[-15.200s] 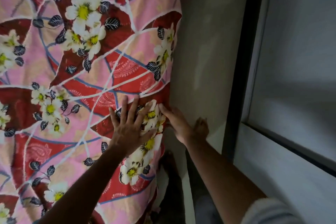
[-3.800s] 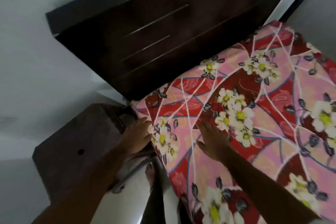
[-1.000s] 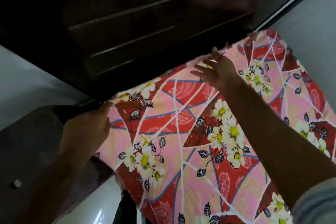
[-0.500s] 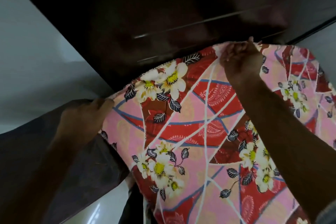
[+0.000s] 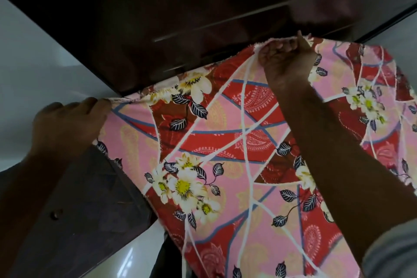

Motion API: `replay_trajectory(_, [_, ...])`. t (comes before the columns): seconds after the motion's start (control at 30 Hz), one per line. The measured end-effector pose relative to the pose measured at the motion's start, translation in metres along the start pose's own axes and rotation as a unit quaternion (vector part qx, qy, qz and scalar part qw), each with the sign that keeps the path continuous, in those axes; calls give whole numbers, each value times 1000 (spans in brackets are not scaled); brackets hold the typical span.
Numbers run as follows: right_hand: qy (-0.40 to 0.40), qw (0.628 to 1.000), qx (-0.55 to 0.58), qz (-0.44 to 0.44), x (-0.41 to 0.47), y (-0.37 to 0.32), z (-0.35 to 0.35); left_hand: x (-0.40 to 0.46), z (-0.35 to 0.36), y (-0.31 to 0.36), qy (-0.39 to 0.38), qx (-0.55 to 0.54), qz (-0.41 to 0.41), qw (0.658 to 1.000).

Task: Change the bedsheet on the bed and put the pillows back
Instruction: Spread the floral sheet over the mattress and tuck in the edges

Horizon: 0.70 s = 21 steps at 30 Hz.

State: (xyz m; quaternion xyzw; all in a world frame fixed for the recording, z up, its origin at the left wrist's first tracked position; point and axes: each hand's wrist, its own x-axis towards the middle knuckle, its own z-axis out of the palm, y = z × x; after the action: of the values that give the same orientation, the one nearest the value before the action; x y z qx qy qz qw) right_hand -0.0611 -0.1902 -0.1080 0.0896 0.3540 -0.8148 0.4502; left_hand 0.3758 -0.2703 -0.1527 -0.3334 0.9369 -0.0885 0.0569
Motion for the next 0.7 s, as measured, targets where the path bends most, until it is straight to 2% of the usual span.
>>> replay_trajectory(0.1, [45, 996, -73, 22, 4, 3, -1, -3, 9, 14, 28, -12, -54, 998])
replay_trajectory(0.2, [53, 983, -167, 60, 6, -1, -6, -1, 19, 35, -20, -58, -70, 996])
replay_trajectory(0.23, [53, 971, -221, 73, 6, -3, -10, -2, 23, 43, -43, -63, -65, 995])
replay_trajectory(0.3, [64, 925, -361, 98, 7, -8, -23, -1, 26, 60, -82, -78, -64, 992])
replay_trajectory(0.37, [81, 886, -445, 100, 9, -8, -41, 1, 25, 72, -115, -105, -95, 983])
replay_trajectory(0.5, [56, 859, -501, 88, 9, -6, -65, 3, 23, 89, -126, -152, -178, 964])
replay_trajectory(0.6, [21, 860, -494, 124, 9, -6, -81, 3, 29, 96, -99, -184, -193, 959])
replay_trajectory(0.7, [-6, 858, -492, 148, 8, -4, -87, 0, 27, 106, -133, -191, -197, 952])
